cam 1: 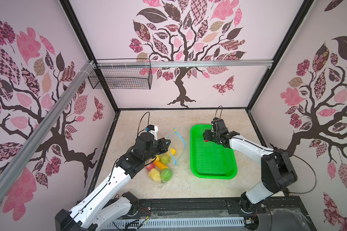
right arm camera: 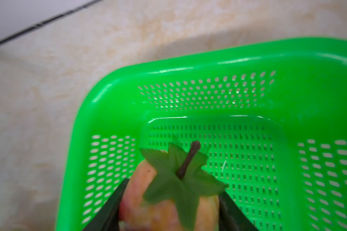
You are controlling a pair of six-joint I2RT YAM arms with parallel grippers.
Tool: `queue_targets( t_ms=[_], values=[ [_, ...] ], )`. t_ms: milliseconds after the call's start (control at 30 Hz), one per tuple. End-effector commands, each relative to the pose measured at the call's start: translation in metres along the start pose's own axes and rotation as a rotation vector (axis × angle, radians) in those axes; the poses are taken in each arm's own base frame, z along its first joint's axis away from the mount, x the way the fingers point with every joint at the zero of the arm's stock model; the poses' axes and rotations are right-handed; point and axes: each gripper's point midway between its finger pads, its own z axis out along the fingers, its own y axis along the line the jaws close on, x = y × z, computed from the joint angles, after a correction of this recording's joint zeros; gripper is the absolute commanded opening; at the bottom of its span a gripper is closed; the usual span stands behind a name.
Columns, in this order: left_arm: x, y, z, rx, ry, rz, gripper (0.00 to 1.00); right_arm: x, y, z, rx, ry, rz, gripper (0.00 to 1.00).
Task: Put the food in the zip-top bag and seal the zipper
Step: 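Lower the right gripper and grasp the red apple by its top, then carry the red apple into the bag mouth held by the left gripper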
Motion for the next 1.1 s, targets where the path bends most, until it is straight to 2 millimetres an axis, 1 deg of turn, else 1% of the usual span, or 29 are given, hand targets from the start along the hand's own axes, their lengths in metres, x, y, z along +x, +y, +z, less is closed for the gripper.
queue_targets(
  t_ms=[0,133,200,233,300,400,500,633,700,800,867,967,1067],
  values=[
    [0.0,0.004,0.003,-0.006,-0.002,0.014,0.0,-0.023,0.046,-0.043,-0.224,-0.072,-0.069,0.54],
    [0.001,0.006,0.003,-0.01,-0.001,0.016,0.0,-0.032,0.094,-0.091,-0.409,-0.121,-0.163,0.52],
    [0.001,0.008,0.003,-0.013,-0.002,0.016,0.0,-0.03,0.114,-0.109,-0.456,-0.127,-0.212,0.52],
    [0.0,0.008,0.003,-0.012,-0.004,0.016,0.0,-0.026,0.126,-0.116,-0.48,-0.122,-0.24,0.52],
    [0.0,0.008,0.002,-0.012,-0.007,0.016,0.0,-0.019,0.143,-0.128,-0.523,-0.114,-0.269,0.52],
    [-0.001,0.008,0.001,-0.013,-0.009,0.015,0.0,-0.005,0.166,-0.141,-0.627,-0.083,-0.264,0.51],
    [-0.001,0.008,0.0,-0.015,-0.007,0.017,0.0,0.012,0.185,-0.149,-0.669,-0.062,-0.284,0.51],
    [0.0,0.006,0.002,-0.011,0.002,0.017,0.0,0.039,0.211,-0.151,-0.743,-0.004,-0.288,0.51],
    [0.0,0.005,0.003,0.001,0.006,0.018,0.0,0.049,0.22,-0.147,-0.749,0.017,-0.296,0.51],
    [0.002,0.002,0.004,0.017,0.019,0.021,0.0,0.06,0.226,-0.135,-0.751,0.05,-0.289,0.51],
    [0.003,0.001,0.004,0.022,0.025,0.018,0.0,0.065,0.228,-0.126,-0.744,0.064,-0.287,0.51],
    [0.004,0.0,0.003,0.026,0.026,0.019,0.0,0.072,0.222,-0.11,-0.695,0.085,-0.292,0.51],
    [0.005,-0.001,0.004,0.033,0.033,0.019,0.0,0.085,0.212,-0.091,-0.641,0.129,-0.292,0.51]
  ],
)
